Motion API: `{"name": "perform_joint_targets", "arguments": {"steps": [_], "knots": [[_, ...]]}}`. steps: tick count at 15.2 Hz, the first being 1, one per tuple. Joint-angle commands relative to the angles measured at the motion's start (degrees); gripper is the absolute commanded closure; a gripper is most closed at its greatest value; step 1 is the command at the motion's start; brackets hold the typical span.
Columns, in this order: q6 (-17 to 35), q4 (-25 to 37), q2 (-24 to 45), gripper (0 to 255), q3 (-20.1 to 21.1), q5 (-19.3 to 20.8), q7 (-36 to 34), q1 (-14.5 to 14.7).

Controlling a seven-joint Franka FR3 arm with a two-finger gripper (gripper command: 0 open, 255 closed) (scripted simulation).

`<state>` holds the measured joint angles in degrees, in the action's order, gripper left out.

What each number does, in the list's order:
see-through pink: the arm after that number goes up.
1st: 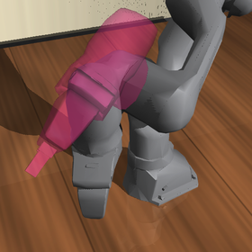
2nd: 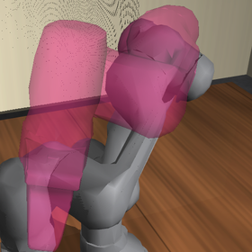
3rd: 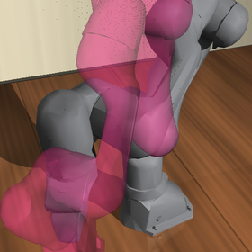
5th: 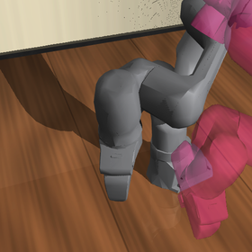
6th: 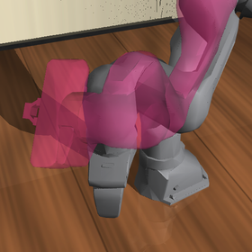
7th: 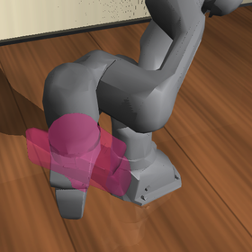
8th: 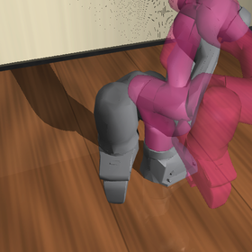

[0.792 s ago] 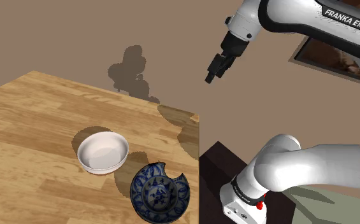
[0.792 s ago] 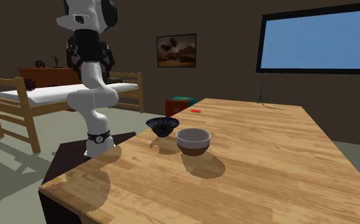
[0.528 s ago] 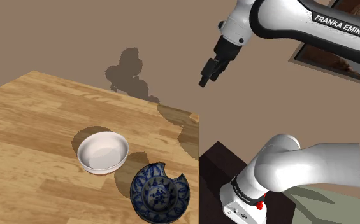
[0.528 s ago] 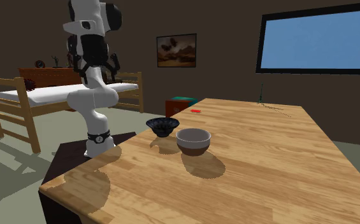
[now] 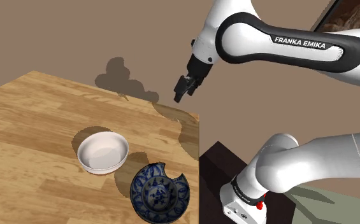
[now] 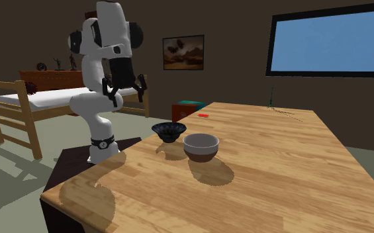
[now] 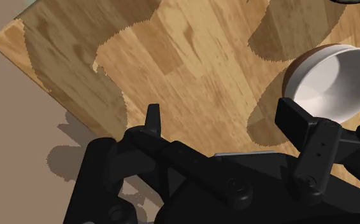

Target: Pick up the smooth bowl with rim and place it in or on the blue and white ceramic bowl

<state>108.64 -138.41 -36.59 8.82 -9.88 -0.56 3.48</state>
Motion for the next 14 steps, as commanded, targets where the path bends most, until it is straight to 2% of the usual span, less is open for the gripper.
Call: {"name": "perform_joint_targets", "arguments": {"steps": [1, 8, 14], "knots": [[3.4, -1.0, 2.2, 0, 1.6, -1.2, -1.1, 0.8], [14.2, -0.8, 12.8, 0, 7.0, -4.3, -4.9, 3.2], [22.8, 2.0, 23.7, 0, 11.5, -4.7, -8.7, 4.7]]}}
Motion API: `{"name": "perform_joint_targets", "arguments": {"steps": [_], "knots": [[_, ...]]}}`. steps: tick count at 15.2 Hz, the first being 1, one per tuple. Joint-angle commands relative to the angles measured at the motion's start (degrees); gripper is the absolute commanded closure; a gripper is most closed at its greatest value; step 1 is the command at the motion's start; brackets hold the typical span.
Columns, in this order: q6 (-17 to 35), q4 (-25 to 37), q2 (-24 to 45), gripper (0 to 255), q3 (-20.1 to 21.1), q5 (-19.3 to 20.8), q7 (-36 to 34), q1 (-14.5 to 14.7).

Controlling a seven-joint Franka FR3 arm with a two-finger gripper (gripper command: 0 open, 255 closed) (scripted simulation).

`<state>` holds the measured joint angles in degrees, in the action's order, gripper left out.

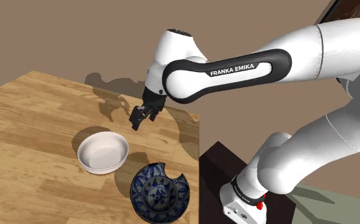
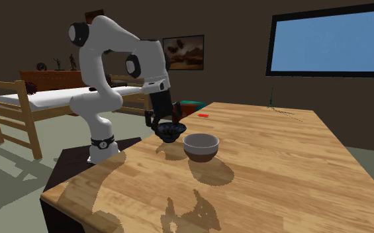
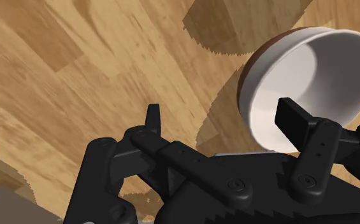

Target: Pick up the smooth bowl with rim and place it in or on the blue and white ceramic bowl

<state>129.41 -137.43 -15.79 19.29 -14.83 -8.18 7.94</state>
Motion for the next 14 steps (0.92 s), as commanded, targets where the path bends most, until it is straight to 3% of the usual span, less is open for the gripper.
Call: {"name": "perform_joint_targets", "arguments": {"steps": [1, 5, 14], "knots": [[3.4, 1.8, 4.9, 0, 1.8, 0.5, -1.8, 0.4], [8.3, 5.3, 13.1, 0, 4.2, 2.4, -5.2, 1.4], [14.2, 4.2, 18.1, 0, 4.7, 4.3, -6.6, 1.9]]}}
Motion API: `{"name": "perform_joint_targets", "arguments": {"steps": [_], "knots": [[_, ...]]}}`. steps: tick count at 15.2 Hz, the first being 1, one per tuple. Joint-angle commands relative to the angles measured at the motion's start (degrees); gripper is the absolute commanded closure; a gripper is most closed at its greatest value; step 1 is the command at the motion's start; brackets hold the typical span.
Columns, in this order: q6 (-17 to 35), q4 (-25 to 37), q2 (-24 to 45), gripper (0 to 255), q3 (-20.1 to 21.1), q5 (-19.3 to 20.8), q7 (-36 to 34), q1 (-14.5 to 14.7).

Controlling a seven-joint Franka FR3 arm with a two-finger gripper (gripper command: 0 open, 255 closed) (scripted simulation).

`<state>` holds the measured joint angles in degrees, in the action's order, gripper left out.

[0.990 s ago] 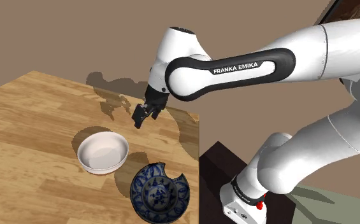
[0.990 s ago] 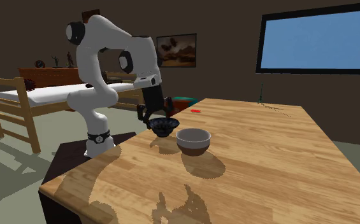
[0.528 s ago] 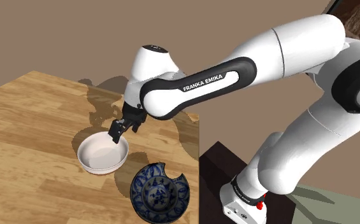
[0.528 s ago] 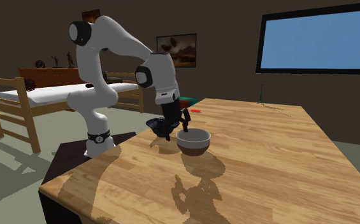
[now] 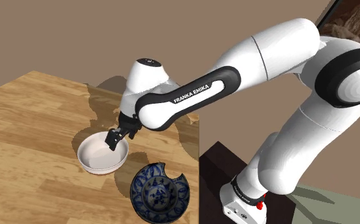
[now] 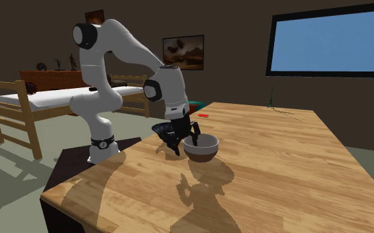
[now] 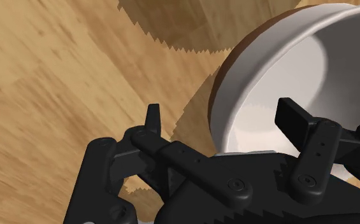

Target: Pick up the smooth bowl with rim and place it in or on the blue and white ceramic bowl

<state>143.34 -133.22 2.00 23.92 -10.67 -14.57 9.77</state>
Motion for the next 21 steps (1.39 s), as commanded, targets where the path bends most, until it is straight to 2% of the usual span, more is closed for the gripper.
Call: {"name": "perform_joint_targets", "arguments": {"steps": [1, 7, 8, 17, 21], "knots": [[0.3, 0.0, 0.3, 0, 0.1, 0.2, -0.2, 0.1], [0.3, 0.0, 0.3, 0, 0.1, 0.2, -0.2, 0.1], [0.3, 0.0, 0.3, 255, 0.1, 0.2, -0.2, 0.1], [0.3, 0.0, 0.3, 255, 0.1, 0.2, -0.2, 0.1], [-2.9, 1.1, -1.9, 255, 0.0, -0.6, 0.0, 0.0]]}}
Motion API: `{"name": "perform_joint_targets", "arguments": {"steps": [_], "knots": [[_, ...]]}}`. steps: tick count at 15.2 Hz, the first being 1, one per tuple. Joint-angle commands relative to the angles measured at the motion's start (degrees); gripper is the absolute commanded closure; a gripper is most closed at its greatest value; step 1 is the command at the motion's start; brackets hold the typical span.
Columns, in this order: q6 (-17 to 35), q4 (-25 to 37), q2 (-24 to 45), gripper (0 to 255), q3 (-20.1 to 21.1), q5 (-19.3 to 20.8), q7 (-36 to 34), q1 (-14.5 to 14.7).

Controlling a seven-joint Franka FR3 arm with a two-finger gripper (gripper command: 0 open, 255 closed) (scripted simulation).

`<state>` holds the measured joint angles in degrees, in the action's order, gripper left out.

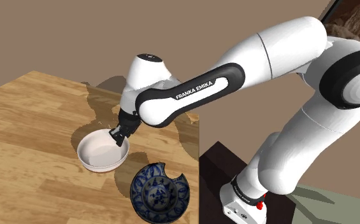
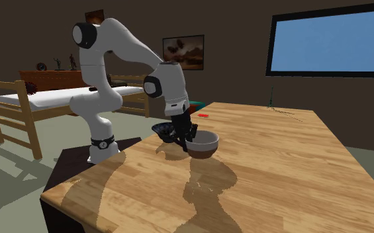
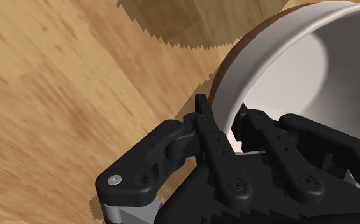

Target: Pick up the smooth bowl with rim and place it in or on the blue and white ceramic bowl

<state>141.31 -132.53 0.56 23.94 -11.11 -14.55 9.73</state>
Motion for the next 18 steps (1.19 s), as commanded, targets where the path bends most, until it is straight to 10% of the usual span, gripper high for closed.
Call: {"name": "perform_joint_targets", "arguments": {"steps": [1, 18], "knots": [[-1.6, 0.7, -1.0, 255, 0.0, -0.3, 0.0, 0.0], [-15.0, 7.6, -7.8, 255, -0.9, -1.5, -0.1, -0.4]]}}
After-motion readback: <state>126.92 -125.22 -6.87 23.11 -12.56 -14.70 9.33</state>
